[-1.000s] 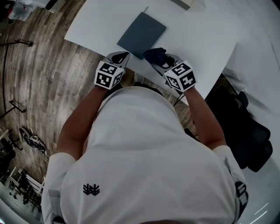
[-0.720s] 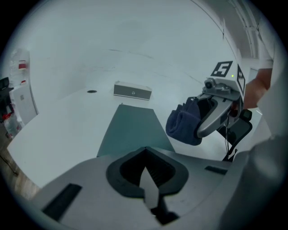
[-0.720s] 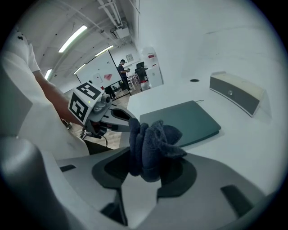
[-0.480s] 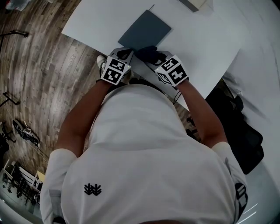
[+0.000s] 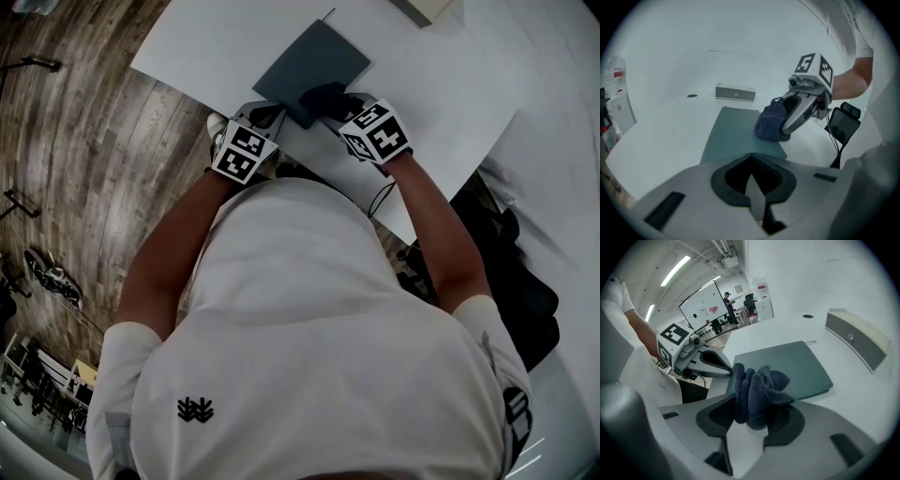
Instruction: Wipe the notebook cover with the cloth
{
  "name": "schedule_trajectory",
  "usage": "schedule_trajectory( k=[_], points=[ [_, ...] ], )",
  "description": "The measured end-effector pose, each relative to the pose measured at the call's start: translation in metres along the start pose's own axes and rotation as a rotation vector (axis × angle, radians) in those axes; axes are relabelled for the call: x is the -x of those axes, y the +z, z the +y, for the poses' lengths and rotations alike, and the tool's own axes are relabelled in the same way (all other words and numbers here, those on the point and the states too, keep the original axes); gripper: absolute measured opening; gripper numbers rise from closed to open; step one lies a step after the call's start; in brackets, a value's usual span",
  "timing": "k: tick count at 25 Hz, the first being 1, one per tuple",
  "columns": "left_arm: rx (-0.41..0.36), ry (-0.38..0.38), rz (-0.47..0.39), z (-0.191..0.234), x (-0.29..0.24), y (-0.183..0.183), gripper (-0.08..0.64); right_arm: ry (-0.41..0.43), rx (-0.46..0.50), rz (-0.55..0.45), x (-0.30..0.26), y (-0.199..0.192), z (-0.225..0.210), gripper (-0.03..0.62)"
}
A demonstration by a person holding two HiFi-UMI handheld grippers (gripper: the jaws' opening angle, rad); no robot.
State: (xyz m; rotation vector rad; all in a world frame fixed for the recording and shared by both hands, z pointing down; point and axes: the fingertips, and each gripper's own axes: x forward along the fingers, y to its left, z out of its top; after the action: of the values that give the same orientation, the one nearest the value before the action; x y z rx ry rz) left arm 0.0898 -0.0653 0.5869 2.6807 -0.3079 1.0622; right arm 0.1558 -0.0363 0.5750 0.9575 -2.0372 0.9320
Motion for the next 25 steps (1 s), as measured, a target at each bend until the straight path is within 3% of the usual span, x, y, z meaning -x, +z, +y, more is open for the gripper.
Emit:
schedule_trajectory(
  k=[16, 21, 25],
  points=[
    [-0.012, -0.005, 0.000, -0.001, -0.001, 0.000, 0.006, -0.181, -0.075, 0.030, 0.035, 0.014, -0.130, 0.166],
    [-0.023, -0.012, -0.001, -0.002, -0.003, 0.002, 0.006, -0.199, -0.066, 0.040, 0.039, 0.018, -0.123, 0.166],
    [-0.032, -0.010, -0.002, -0.001, -0.003, 0.001, 0.006, -0.131, -0.029, 0.034, 0.033, 0.029, -0.083, 0.166]
  ],
)
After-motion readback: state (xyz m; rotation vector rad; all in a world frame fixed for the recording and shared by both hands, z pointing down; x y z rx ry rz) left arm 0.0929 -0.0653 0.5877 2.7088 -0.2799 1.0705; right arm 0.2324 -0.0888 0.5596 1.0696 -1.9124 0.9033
